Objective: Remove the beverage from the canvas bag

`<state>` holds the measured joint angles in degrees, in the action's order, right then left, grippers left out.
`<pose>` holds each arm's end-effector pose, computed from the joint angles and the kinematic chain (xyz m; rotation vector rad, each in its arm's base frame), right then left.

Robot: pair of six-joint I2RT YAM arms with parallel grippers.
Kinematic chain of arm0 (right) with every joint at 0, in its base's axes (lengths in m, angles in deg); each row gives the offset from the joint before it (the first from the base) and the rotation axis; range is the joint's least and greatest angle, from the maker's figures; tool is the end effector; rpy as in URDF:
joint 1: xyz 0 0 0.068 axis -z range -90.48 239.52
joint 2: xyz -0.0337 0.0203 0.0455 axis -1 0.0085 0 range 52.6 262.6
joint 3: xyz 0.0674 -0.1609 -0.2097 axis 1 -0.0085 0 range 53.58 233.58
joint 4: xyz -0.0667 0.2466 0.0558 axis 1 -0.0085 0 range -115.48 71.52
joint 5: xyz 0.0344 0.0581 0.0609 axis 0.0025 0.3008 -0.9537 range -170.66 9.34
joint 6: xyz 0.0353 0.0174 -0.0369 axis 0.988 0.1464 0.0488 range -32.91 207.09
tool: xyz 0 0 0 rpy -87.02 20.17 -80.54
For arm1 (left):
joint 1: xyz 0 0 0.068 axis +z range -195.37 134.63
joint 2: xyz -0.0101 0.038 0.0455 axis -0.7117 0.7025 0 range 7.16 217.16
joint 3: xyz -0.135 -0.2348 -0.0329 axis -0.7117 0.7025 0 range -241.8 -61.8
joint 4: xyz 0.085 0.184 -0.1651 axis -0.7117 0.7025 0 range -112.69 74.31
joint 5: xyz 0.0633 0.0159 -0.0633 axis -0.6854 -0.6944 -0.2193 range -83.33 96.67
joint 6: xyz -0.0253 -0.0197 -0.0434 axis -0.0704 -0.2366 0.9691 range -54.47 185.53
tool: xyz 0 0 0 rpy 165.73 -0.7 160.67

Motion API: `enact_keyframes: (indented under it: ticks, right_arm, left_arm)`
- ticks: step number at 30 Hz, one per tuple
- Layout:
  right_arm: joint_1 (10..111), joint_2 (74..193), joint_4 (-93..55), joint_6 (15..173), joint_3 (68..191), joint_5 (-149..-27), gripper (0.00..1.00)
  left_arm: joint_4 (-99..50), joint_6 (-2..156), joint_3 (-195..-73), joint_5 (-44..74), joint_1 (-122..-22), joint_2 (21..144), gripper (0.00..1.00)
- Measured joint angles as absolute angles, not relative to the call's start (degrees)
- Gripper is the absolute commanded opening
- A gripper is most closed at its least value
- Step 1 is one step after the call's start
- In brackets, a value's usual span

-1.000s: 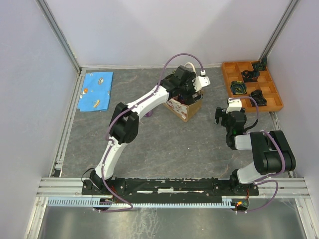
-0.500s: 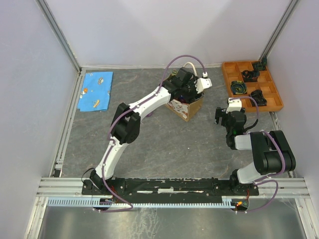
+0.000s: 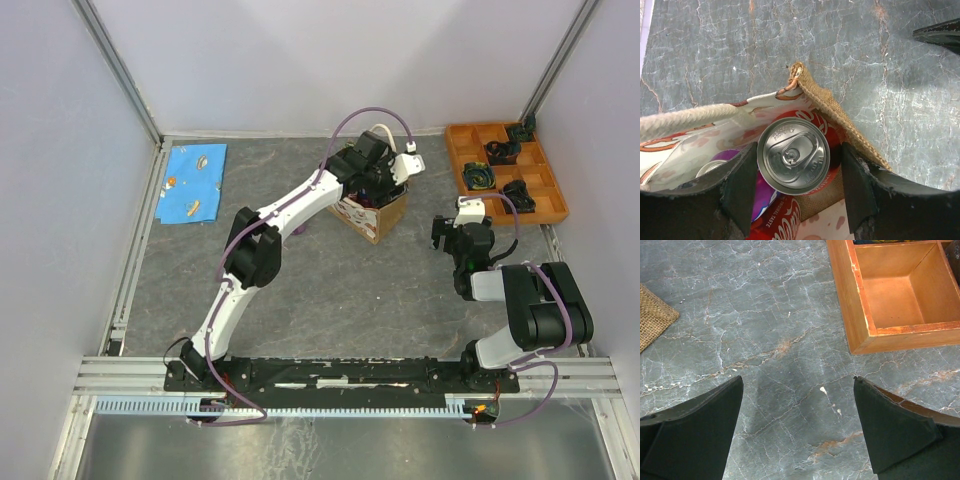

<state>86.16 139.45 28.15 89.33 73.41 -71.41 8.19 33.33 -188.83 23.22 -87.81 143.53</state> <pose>0.2586 0.0094 0.1369 0.0893 1.9206 -0.0900 0.3954 -0.3753 0.2452 1.4964 1.7105 -0.4225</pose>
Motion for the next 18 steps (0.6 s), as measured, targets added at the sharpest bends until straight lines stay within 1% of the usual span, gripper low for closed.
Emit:
enact_keyframes:
  ticks: [10,18]
  right_arm:
    - [86.1,139.4,28.2,89.3,73.4,-71.4,0.99]
    - [86.1,139.4,28.2,89.3,73.4,-71.4,0.99]
  left_arm:
    - [12.3,34.7,-196.1,22.8,-87.3,143.3,0.03]
    - [12.5,36.5,-196.4,22.9,-86.6,141.3,0.03]
